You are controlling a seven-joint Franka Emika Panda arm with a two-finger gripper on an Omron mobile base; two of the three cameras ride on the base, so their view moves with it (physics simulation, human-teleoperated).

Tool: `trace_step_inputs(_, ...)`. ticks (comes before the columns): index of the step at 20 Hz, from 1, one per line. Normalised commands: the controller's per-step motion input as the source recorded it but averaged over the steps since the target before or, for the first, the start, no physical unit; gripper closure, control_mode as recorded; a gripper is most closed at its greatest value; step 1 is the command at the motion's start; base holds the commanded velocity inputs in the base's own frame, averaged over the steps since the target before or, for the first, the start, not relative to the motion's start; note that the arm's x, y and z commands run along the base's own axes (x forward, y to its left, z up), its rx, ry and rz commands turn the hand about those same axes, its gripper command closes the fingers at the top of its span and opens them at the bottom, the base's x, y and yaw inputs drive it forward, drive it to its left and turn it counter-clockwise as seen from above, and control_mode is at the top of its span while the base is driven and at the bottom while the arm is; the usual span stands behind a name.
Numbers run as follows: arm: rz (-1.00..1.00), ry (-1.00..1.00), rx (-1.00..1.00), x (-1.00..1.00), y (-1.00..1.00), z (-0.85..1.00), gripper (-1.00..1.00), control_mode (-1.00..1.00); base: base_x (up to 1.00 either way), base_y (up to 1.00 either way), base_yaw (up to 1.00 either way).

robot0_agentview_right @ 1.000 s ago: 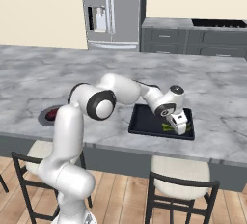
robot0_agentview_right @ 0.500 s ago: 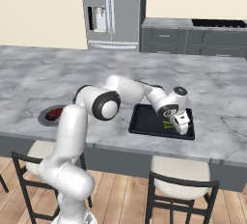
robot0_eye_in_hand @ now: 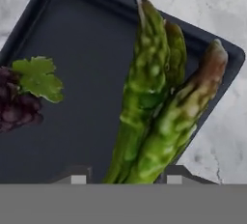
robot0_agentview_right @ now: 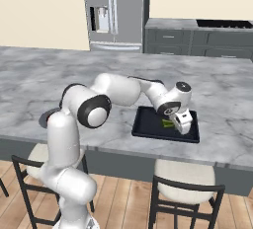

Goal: Create a steak meal by picking up the steak and asparagus from the tray and placing them on the plate. Leave the grapes on the tray.

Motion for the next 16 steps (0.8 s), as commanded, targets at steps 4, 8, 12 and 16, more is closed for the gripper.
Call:
trace_step_inputs(4, 0.11, -0.17, -0.09, -0.51, 0.82, 0.9, 1.0, -1.0, 0.0, 0.0, 0.0)
trace_step_inputs(8, 0.21, -0.21, -0.04, -0.26, 0.99, 0.86, 1.0, -1.0, 0.0, 0.0, 0.0)
trace_step_inputs(12, 0.29, -0.15, -0.08, -0.15, 1.0, 0.68, 1.0, -1.0, 0.0, 0.0, 0.0)
trace_step_inputs(16, 0.37, -0.08, -0.06, -0.04, 1.0, 0.53, 1.0, -1.0, 0.0, 0.0, 0.0)
